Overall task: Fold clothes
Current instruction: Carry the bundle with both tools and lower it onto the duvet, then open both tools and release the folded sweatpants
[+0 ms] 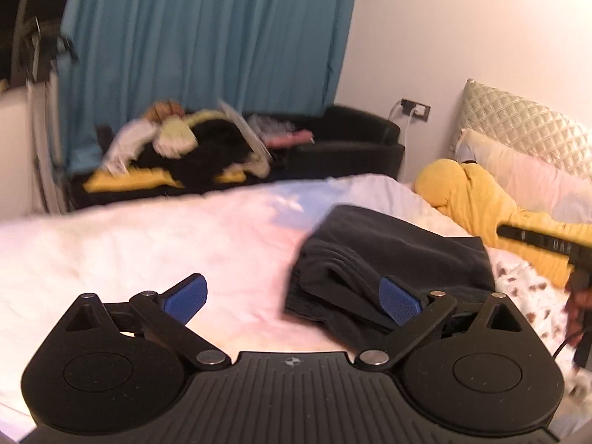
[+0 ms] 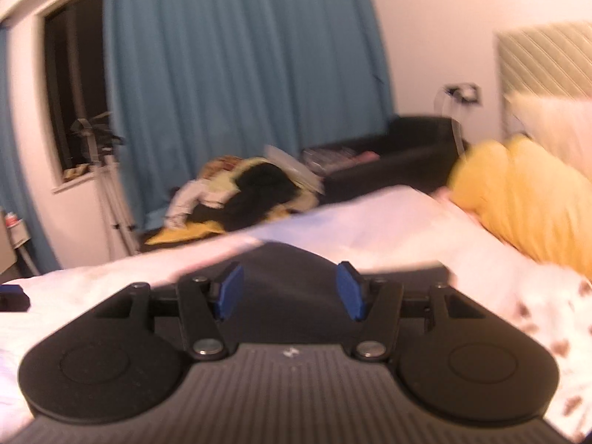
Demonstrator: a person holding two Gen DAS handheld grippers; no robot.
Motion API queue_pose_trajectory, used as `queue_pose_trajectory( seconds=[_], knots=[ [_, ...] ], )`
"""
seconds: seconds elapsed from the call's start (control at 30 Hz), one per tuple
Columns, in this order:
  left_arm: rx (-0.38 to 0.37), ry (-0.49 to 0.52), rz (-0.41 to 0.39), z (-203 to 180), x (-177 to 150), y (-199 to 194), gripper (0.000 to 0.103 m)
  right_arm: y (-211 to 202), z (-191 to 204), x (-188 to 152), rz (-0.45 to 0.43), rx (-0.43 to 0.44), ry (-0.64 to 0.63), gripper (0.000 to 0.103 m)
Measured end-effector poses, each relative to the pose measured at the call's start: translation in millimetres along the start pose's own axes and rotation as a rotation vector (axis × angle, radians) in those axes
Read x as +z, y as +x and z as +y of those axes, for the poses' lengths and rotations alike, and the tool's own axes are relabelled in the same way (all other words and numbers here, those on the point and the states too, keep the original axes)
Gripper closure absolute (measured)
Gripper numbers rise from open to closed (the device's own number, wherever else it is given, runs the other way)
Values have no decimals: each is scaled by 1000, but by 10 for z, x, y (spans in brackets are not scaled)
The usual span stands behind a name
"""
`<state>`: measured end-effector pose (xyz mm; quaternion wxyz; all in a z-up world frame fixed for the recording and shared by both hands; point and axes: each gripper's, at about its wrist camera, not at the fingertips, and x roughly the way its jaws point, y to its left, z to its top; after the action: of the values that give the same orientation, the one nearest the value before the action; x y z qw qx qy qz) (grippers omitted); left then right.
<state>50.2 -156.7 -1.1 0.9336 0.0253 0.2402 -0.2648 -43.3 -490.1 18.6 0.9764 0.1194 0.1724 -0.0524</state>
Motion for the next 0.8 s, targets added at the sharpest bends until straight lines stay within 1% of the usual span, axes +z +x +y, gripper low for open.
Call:
queue_pose_trajectory(
  seconds=[0.03, 0.1, 0.23, 0.37, 0.43, 0.6, 0.7, 0.8],
  knots=[
    [21, 20, -16, 36, 8, -111, 3, -8, 152, 38, -7, 23, -11, 46],
    [62, 23, -33, 162, 43, -274, 2, -22, 457, 105, -16, 66, -30, 46],
    [115, -11, -83, 369, 108, -684, 2, -52, 1071, 214, -20, 142, -60, 46],
    [201, -18, -117, 586, 64, -1011, 1, -81, 1684, 324, -24, 218, -90, 46],
    [231, -46, -112, 715, -10, -1137, 1, -79, 1975, 313, -6, 247, -88, 46],
    [340, -119, -114, 1004, -196, -1420, 0, -77, 2580, 184, -10, 358, -79, 46],
    [403, -127, -151, 1090, -252, -1522, 0, -60, 2812, 63, -15, 405, -74, 44],
    [349, -145, -176, 1188, -314, -1554, 0, -37, 2946, -31, -5, 433, -87, 43]
  ],
)
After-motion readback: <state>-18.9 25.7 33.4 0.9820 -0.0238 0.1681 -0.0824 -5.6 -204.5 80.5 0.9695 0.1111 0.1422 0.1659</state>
